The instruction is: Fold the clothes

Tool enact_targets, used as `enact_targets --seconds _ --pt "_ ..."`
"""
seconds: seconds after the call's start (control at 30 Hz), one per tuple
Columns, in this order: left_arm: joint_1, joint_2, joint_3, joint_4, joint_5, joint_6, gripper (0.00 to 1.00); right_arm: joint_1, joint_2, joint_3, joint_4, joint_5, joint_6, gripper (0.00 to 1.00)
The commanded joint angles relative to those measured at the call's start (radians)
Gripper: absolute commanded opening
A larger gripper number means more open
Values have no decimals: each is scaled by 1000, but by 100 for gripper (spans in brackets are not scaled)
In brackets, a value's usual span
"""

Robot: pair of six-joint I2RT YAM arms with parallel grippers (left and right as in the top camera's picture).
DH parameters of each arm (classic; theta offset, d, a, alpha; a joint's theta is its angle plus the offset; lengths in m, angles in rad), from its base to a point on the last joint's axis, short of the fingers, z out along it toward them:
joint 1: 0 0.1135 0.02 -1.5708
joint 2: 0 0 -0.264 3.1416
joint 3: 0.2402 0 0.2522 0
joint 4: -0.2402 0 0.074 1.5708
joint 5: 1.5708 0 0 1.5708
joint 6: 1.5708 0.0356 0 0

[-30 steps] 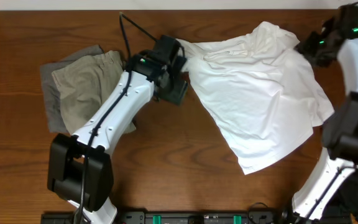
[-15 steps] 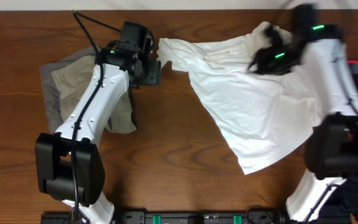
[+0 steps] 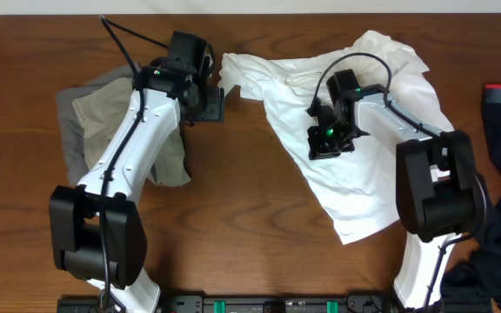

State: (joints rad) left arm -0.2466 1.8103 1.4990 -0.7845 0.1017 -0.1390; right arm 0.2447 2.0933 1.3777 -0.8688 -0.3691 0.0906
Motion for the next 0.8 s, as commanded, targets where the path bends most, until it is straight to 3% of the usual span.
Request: enact_targets --seconds 0.0,0.13,0.33,0.63,0.77 --pt "0 -14 20 -3 -5 -16 67 -53 61 -90 -61 348 190 1" --pt "0 -14 19 -3 -5 -16 67 -148 56 -91 -173 610 315 1" --pt "-1 -14 19 -2 -4 -16 68 -312 39 -88 -282 765 303 1" --pt "-10 -8 7 32 246 13 73 -327 -36 -83 -190 411 43 15" --pt "-55 0 7 31 390 170 72 -304 -159 -82 -154 312 4 24"
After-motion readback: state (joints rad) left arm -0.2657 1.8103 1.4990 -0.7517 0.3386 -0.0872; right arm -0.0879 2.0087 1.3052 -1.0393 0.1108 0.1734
